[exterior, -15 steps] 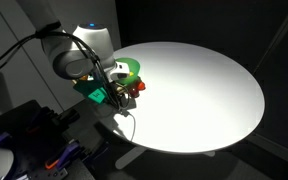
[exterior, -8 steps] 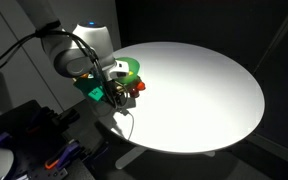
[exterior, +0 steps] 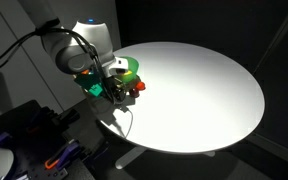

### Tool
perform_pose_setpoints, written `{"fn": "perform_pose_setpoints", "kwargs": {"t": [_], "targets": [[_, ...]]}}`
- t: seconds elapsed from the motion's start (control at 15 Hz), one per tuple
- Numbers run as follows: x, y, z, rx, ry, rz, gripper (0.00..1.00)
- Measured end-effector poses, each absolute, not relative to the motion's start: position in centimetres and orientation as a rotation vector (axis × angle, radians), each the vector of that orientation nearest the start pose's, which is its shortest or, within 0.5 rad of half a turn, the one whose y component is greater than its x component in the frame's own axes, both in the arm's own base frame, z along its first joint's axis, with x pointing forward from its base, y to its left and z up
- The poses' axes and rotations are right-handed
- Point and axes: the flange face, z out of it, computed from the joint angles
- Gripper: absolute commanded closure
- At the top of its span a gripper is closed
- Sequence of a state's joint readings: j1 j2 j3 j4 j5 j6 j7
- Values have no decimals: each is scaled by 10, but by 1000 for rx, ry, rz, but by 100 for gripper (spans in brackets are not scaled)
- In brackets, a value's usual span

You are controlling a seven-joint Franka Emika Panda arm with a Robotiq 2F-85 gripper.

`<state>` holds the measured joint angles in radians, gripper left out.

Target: Move the box to the left, then put the red object in the bowl

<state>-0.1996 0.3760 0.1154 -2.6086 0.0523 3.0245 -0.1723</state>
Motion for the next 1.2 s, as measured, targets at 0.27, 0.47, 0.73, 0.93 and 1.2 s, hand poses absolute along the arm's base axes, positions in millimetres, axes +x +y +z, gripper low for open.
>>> {"fn": "perform_pose_setpoints", "kwargs": {"t": [0.27, 0.47, 0.73, 0.93, 1.2], "targets": [[427, -30, 128, -3093, -43, -75, 0], [427, -26, 128, -3089, -55, -75, 0], [428, -26, 128, -3087, -52, -78, 0], [429, -32, 130, -3089, -33, -87, 0], [430, -43, 132, -3092, 5, -95, 0]]}}
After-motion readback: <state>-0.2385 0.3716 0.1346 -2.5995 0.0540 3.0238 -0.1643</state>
